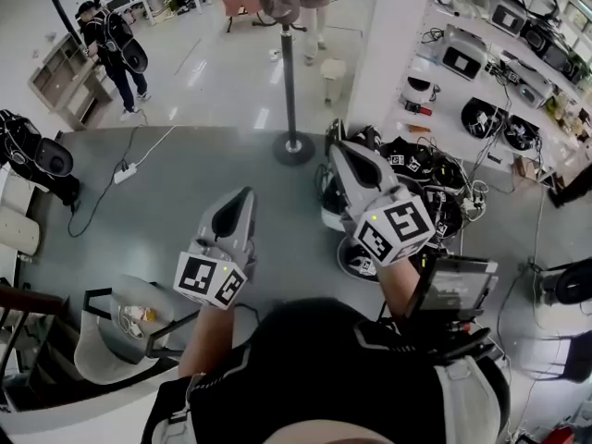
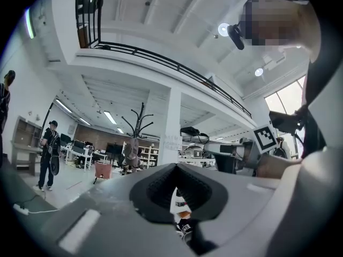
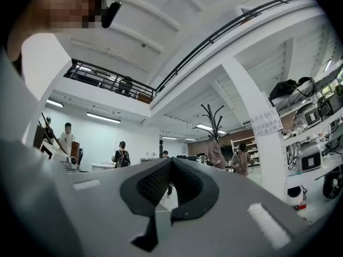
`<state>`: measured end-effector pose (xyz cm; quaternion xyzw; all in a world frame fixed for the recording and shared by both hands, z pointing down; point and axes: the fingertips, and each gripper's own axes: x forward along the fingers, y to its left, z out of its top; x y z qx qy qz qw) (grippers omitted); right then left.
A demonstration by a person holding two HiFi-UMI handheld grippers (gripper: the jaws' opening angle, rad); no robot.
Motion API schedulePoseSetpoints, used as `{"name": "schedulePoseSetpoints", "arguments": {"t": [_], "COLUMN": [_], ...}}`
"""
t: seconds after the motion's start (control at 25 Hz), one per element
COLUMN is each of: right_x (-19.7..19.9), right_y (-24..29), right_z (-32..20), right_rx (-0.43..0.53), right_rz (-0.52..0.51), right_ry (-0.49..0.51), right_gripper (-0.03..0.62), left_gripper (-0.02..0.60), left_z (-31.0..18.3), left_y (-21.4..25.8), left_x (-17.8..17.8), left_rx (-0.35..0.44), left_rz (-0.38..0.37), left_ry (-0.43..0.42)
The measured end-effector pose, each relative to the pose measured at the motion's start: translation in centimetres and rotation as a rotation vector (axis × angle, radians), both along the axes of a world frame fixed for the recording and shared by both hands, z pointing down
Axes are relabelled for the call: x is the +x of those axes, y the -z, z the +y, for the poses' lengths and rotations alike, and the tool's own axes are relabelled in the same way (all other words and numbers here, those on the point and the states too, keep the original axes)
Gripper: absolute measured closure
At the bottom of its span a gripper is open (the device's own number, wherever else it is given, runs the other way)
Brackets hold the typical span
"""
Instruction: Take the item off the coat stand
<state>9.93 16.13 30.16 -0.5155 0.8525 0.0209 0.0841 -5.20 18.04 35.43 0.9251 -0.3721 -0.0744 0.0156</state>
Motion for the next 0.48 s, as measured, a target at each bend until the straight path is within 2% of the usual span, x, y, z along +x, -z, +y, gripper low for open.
{"name": "schedulePoseSetpoints", "arguments": {"t": [0.48], "right_x": [-2.8], "right_y": [-0.4], "right_z": [-0.4], "right_rx": [-0.016], "right_rz": [0.003], "right_ry": [-0.038], "right_gripper": [0.585], "left_gripper": [0.565], "left_z": [-0.5], "left_y": [-0.2], "left_x": [-2.8], "left_rx": [0.004], "left_rz": [0.019], "left_ry": [-0.030]}}
